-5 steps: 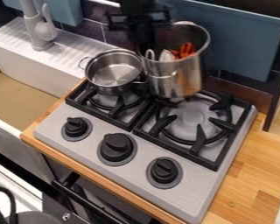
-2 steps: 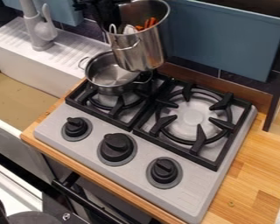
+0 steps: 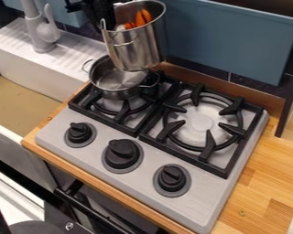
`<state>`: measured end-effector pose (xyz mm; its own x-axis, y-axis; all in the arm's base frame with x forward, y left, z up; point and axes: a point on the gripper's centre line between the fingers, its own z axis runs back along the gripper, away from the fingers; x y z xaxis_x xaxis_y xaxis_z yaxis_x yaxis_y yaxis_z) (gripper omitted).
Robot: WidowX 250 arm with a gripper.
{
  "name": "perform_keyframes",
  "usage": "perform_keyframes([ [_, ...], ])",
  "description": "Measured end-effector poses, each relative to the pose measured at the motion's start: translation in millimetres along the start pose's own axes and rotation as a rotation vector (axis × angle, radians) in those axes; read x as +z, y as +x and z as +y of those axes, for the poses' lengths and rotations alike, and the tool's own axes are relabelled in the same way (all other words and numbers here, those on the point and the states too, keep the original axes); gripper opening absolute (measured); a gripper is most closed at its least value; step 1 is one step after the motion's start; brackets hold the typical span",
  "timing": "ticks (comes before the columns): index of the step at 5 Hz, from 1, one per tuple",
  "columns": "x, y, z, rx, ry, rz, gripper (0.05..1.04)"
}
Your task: Put the pot on the right burner on top of the pot on the left burner
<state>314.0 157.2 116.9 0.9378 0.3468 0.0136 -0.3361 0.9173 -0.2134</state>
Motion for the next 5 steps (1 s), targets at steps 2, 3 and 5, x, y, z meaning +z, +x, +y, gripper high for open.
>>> perform_keyframes([
  [2, -4, -2, 17, 0.002, 0.025, -0.012, 0.054],
  [3, -5, -5, 23, 0.001, 0.017, -0.012, 0.054],
  [5, -35, -18, 26, -0.001, 0.075, 0.014, 0.054],
])
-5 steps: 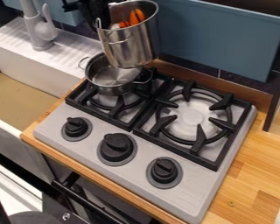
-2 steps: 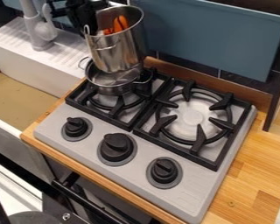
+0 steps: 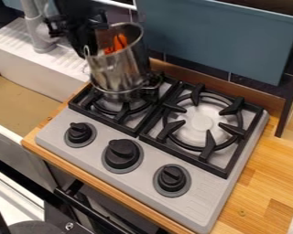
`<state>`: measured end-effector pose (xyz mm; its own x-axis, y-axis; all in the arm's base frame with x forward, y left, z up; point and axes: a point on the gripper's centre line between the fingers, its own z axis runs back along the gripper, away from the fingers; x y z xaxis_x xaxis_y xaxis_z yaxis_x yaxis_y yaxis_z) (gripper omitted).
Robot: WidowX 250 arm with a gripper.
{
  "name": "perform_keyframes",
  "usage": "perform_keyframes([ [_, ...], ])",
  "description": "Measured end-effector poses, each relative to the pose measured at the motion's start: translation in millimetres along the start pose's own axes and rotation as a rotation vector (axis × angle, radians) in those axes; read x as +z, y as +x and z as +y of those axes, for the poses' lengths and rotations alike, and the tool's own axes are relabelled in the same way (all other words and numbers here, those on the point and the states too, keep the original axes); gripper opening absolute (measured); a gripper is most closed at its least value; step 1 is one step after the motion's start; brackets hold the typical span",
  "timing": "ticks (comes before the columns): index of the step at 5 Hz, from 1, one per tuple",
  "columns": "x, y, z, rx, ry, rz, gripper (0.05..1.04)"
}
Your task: Put the pot on the right burner on top of the pot on the left burner
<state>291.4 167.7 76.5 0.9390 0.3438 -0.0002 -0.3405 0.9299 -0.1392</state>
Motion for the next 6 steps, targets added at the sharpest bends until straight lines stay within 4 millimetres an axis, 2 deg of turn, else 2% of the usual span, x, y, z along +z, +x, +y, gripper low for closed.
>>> perform_keyframes([
  [2, -3.6, -0.5, -1.8, 0.027, 0.01, -0.001, 0.054],
  [4, -2.9, -5.3, -5.9, 0.133, 0.069, -0.121, 0.054],
  [6, 0.2, -6.7, -8.4, 0.17, 0.124, -0.095, 0.054],
])
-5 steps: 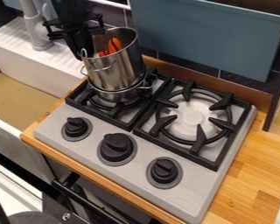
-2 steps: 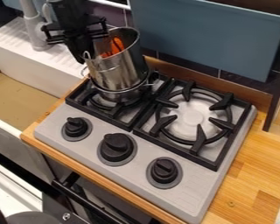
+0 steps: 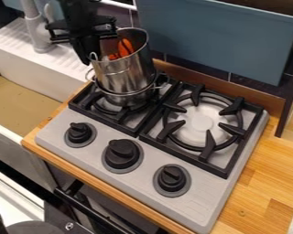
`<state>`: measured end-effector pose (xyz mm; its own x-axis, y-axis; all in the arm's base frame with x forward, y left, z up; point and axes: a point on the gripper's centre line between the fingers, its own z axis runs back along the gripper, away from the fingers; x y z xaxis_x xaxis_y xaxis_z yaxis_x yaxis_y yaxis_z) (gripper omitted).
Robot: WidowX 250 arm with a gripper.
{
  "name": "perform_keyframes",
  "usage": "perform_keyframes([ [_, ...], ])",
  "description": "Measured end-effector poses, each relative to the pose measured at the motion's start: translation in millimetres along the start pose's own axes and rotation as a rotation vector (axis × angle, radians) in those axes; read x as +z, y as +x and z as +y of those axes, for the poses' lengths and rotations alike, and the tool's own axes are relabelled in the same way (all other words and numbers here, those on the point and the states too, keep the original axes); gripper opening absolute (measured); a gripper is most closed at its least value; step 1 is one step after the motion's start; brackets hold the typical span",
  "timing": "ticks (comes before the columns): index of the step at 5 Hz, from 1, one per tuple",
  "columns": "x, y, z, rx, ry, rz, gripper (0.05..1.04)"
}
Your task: Put the pot on the right burner on top of the pot on the left burner
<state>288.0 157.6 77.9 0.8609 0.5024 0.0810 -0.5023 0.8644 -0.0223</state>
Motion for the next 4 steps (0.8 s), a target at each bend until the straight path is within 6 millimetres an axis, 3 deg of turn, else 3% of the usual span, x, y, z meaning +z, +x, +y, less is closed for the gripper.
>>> perform_keyframes([
  [1, 5, -2, -3, 0.01, 0.017, 0.029, 0.067],
  [2, 7, -4, -5, -0.03, 0.027, 0.058, 0.201],
  [3, 12, -1, -4, -0.052, 0.008, 0.06, 0.436],
  [4, 15, 3, -3, -0.067, 0.001, 0.029, 0.732],
])
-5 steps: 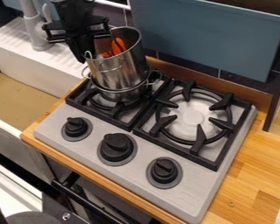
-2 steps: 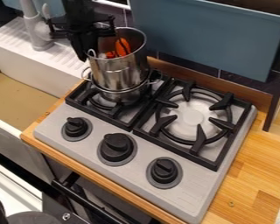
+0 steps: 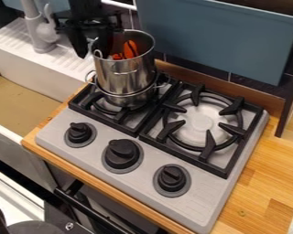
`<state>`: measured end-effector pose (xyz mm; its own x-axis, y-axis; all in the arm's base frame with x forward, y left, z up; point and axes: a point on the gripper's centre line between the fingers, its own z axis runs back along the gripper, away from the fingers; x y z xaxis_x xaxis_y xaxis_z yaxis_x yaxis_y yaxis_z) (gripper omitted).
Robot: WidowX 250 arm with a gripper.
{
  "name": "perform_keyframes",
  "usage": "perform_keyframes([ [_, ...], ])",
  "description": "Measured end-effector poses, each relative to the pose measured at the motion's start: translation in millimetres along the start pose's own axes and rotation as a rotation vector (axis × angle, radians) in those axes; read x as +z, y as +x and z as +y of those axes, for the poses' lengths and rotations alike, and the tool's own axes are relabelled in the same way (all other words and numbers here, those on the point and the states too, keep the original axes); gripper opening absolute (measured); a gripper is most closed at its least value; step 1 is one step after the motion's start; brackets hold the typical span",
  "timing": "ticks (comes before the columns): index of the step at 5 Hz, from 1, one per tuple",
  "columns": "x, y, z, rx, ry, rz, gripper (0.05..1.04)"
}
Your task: Put the pot on the right burner on top of the pot on the left burner
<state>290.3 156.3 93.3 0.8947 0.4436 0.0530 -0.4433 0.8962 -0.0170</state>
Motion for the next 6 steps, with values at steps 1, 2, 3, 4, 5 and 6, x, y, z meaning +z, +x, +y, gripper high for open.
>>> perform_keyframes([
  [1, 17, -1, -3, -0.012, -0.051, -0.031, 0.98],
  [2, 33, 0, -9, -0.033, -0.08, -0.075, 0.993],
  [3, 38, -3, -15, -0.022, -0.089, -0.056, 0.993],
  [4, 36, -2, -33, -0.015, -0.047, -0.062, 0.993],
  [5, 30, -5, -53, -0.044, -0.029, -0.069, 0.993],
  [6, 29, -4, -55, -0.032, -0.031, -0.079, 0.993],
])
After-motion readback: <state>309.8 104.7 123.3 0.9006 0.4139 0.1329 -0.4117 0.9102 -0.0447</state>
